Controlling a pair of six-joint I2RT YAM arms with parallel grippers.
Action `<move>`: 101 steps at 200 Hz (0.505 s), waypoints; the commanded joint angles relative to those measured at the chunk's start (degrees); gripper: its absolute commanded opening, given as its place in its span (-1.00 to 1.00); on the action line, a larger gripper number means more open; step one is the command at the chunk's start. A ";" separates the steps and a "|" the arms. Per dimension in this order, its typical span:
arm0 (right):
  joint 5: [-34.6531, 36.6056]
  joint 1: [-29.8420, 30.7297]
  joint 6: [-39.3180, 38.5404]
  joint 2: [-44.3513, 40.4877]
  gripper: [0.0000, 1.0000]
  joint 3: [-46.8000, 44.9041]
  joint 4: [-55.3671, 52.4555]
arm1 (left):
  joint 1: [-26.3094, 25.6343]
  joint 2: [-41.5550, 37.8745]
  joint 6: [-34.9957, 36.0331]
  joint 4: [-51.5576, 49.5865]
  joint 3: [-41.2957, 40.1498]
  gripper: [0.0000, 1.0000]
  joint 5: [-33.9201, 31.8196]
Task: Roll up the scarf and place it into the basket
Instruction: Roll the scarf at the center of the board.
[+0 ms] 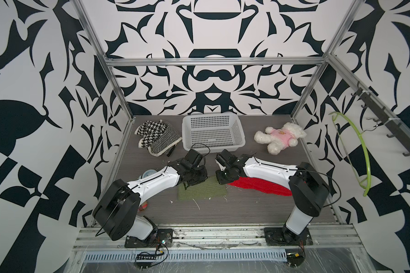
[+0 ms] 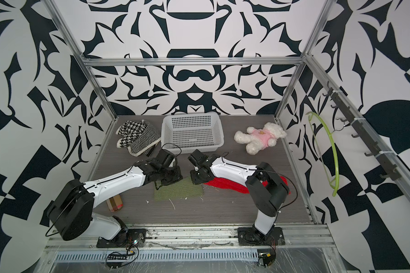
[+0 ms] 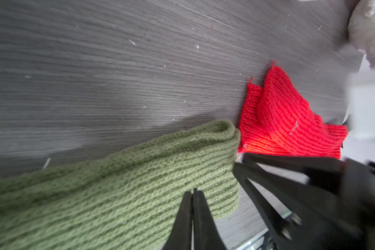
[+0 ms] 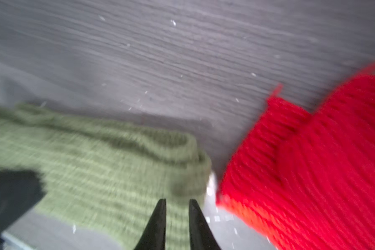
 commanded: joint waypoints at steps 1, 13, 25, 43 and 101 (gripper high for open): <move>1.54 2.03 1.39 -4.82 -0.53 -1.73 -2.55 | 0.01 0.02 0.95 -0.79 -1.03 -0.84 -0.25; 1.85 3.31 1.70 -5.08 -0.53 -2.32 -3.40 | 0.01 0.70 1.12 -0.62 -0.68 -0.84 -0.08; 1.57 4.29 2.21 -4.57 -0.52 -3.09 -3.30 | -0.04 1.16 1.16 -0.54 -0.23 -0.84 0.14; -0.17 4.97 2.71 -2.49 -0.53 -4.72 -1.37 | 0.01 1.49 1.27 -0.64 0.35 -0.83 0.13; 1.18 4.92 3.41 -3.76 -0.54 -6.71 -0.19 | 0.01 0.81 1.73 -1.84 0.40 -0.83 -0.15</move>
